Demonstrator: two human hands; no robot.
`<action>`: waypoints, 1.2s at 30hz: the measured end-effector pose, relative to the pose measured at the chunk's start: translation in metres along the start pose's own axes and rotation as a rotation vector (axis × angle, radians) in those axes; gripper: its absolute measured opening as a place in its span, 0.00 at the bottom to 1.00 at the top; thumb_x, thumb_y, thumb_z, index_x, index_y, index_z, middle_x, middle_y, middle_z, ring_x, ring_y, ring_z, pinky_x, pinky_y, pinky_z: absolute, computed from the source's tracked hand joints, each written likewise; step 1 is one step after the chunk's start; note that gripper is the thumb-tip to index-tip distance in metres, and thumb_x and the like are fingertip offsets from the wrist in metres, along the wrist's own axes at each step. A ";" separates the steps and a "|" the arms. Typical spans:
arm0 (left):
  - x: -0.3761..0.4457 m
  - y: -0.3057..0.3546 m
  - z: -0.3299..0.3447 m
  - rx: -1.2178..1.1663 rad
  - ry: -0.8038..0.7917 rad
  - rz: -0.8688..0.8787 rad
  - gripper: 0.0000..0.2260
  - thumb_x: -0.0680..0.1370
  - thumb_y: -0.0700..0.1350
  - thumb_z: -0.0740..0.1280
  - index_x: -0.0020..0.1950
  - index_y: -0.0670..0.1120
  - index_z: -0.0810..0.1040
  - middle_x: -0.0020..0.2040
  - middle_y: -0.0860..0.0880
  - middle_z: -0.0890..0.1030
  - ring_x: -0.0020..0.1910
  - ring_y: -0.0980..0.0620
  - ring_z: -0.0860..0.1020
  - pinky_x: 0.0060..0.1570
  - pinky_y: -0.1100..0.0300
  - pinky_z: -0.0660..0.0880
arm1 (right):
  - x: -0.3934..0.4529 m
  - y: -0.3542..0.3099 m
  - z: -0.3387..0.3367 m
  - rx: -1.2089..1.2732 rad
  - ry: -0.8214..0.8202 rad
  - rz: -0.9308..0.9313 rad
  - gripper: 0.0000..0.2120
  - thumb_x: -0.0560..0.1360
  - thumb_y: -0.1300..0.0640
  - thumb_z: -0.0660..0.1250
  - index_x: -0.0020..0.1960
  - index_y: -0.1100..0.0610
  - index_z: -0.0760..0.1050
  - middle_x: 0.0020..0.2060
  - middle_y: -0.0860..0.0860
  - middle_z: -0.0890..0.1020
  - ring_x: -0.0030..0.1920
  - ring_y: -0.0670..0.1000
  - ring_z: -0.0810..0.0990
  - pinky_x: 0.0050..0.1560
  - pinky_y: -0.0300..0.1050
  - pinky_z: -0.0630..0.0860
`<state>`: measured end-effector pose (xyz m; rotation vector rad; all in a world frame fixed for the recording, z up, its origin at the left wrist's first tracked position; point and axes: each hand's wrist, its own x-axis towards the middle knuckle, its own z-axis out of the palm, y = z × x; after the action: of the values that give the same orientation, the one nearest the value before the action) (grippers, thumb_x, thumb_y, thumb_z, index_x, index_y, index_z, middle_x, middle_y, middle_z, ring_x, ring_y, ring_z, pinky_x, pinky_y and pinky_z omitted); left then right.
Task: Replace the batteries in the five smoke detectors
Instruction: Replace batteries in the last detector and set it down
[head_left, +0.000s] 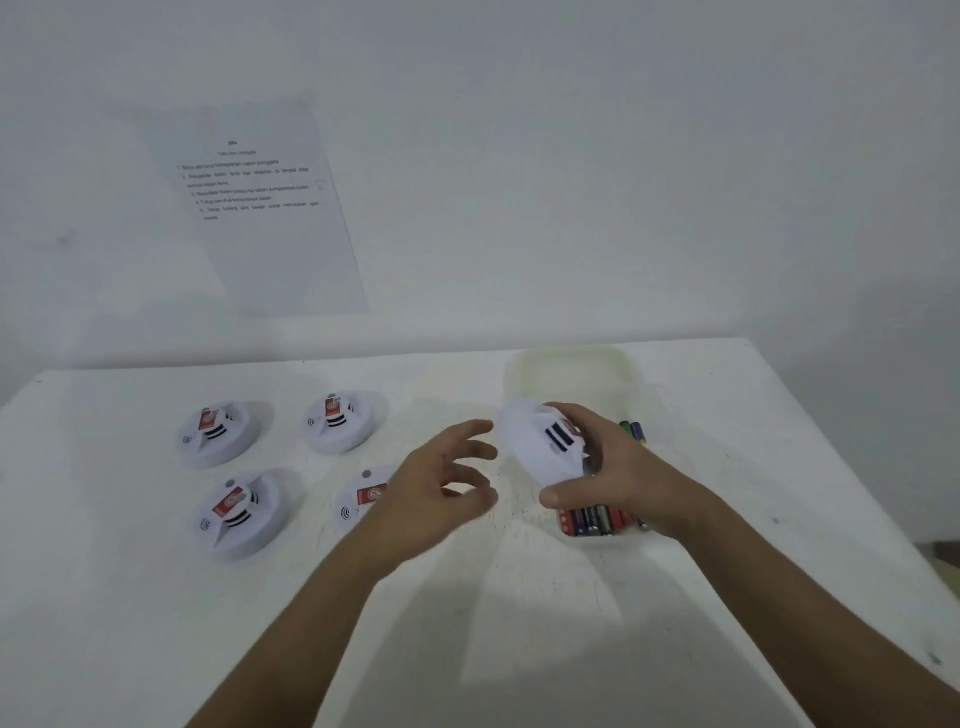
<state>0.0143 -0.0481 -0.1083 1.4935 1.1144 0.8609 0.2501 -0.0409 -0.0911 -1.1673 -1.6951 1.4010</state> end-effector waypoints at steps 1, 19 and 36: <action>-0.003 -0.001 0.006 0.113 0.015 0.029 0.30 0.71 0.42 0.75 0.69 0.59 0.71 0.60 0.54 0.78 0.48 0.57 0.80 0.44 0.63 0.78 | -0.004 -0.001 0.001 0.027 -0.023 0.004 0.43 0.56 0.47 0.80 0.68 0.45 0.69 0.61 0.46 0.78 0.60 0.45 0.79 0.50 0.38 0.79; -0.022 0.035 0.006 0.198 -0.044 0.181 0.36 0.64 0.46 0.82 0.68 0.59 0.73 0.57 0.56 0.80 0.48 0.52 0.80 0.41 0.60 0.78 | -0.025 -0.013 -0.001 -0.169 0.001 -0.174 0.52 0.56 0.49 0.85 0.75 0.43 0.65 0.68 0.41 0.76 0.70 0.49 0.72 0.64 0.62 0.76; -0.008 0.034 -0.009 -0.040 -0.219 0.006 0.30 0.72 0.43 0.73 0.72 0.56 0.70 0.59 0.52 0.82 0.50 0.49 0.82 0.48 0.59 0.79 | -0.025 0.002 -0.004 -0.136 0.012 -0.239 0.49 0.58 0.63 0.86 0.72 0.48 0.67 0.64 0.40 0.77 0.66 0.44 0.75 0.59 0.38 0.77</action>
<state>0.0108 -0.0536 -0.0725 1.5185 0.9273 0.7005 0.2643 -0.0625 -0.0904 -1.0029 -1.8766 1.1473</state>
